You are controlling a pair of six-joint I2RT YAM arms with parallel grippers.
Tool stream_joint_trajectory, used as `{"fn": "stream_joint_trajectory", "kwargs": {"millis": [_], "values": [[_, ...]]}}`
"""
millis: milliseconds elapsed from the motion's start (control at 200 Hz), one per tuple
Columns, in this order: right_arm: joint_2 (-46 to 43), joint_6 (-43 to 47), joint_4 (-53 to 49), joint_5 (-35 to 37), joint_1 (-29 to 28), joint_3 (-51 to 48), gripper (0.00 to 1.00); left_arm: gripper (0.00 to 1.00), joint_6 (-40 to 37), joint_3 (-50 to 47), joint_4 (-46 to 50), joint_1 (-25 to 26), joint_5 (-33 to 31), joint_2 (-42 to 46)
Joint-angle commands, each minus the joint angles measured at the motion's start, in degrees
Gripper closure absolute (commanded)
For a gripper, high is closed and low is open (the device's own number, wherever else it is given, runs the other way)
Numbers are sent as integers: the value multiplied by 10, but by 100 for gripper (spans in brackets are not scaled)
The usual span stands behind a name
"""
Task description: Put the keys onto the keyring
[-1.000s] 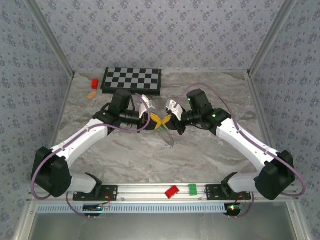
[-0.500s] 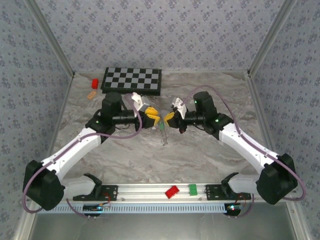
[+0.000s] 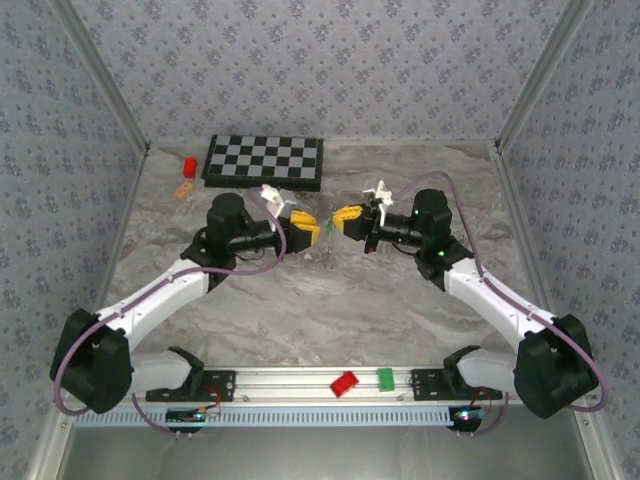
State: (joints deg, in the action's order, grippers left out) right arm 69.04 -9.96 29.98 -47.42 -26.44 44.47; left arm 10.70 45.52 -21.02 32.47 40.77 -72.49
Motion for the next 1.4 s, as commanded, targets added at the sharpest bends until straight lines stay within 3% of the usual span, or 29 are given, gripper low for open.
{"fn": "stream_joint_trajectory", "kwargs": {"millis": [0,440,535,805,1139,1399], "values": [[-13,-38,69,-14,1,-10,100,66,8,25,-21,20,-6,-10],[-13,-52,80,-18,-5,-20,100,63,-31,39,-5,54,-38,-8],[-13,-56,85,-21,-6,-21,100,68,-39,41,0,55,-50,-10],[-9,-89,133,-23,-5,-31,100,100,-47,44,7,55,-38,-19],[3,-116,176,-20,-4,-36,100,100,-80,70,67,73,41,-37],[2,-117,176,-19,-3,-37,100,100,-104,82,107,82,50,-45]]}}
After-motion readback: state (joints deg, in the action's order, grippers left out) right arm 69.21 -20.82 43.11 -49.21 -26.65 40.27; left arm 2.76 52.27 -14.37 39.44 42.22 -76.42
